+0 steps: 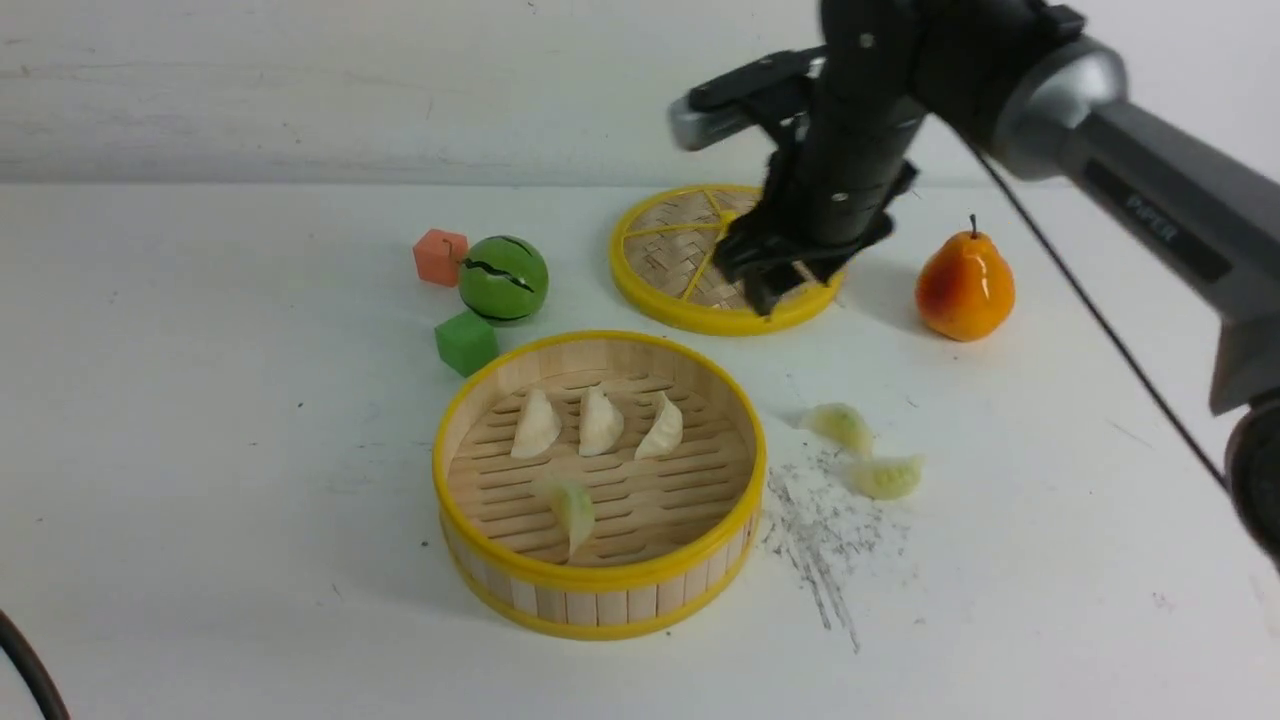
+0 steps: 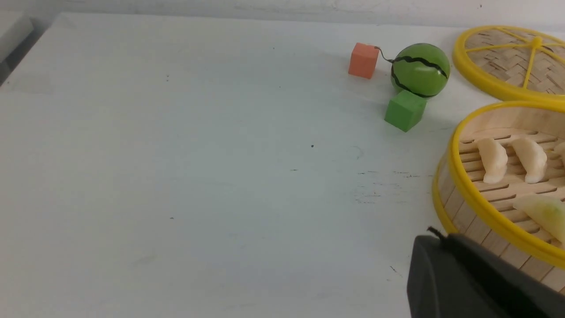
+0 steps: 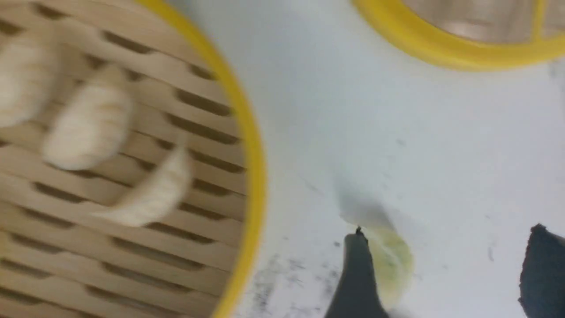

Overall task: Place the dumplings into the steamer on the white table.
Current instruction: 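Reach for and grasp a dumpling lying on the table beside the steamer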

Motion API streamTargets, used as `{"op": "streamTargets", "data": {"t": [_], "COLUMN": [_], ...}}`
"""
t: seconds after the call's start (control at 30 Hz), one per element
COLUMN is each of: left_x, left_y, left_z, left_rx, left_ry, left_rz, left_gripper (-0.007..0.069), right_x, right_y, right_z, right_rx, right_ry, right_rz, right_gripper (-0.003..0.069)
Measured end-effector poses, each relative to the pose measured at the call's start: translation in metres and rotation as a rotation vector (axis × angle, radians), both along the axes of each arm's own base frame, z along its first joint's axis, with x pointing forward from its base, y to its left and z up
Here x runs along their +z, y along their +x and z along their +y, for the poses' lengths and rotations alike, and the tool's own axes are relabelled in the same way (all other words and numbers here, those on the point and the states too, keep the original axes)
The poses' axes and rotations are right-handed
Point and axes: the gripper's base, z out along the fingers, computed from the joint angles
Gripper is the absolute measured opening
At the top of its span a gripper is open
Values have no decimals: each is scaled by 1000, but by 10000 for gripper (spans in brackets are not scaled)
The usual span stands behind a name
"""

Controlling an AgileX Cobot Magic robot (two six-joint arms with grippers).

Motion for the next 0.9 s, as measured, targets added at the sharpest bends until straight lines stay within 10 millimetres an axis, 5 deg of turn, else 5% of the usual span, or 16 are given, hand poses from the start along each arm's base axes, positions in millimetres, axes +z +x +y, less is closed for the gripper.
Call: {"op": "streamTargets", "data": {"t": [0.1,0.2,0.4,0.73,0.9], "left_x": [0,0,1,1,1], "left_y": [0,0,0,0,0], "left_z": [0,0,1,1,1], "left_rx": [0,0,2,2,2], "left_ry": [0,1,13,13,13], "left_rz": [0,0,-8,-8,-8], "left_gripper": [-3,-3,1,6,8], "right_x": [-16,-32,-51,-115,-118], "right_y": [11,12,19,25,24], "right_z": [-38,-53,-44,-25,-24], "right_rx": [-71,-70,-23,90,68], "right_ry": [47,109,196,-36,-63], "right_rz": [77,149,148,176,190], "right_gripper": [472,468,428,366,228]}}
